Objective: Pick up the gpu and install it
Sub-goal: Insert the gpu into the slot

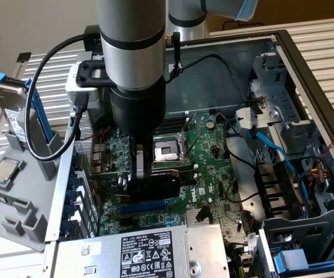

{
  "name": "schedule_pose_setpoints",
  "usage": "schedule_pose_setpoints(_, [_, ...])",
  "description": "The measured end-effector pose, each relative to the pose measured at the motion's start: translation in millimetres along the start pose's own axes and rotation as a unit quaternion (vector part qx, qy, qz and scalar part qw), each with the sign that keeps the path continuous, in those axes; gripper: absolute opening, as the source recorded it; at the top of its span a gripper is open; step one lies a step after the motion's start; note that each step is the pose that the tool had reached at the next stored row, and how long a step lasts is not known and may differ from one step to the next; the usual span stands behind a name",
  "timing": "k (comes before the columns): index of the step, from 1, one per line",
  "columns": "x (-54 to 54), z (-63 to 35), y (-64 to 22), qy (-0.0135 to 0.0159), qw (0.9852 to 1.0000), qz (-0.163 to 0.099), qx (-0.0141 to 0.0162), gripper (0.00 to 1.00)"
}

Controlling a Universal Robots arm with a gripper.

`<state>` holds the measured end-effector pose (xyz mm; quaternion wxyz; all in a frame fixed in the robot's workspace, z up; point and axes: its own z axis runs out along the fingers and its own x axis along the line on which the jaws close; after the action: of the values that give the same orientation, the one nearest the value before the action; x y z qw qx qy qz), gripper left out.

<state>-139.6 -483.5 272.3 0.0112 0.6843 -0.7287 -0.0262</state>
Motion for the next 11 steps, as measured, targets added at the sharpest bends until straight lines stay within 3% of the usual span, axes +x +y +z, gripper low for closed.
schedule_pose_setpoints(11, [0.1, 1.0, 0.0, 0.0002, 1.0000, 0.000, -0.0020, 0.27])
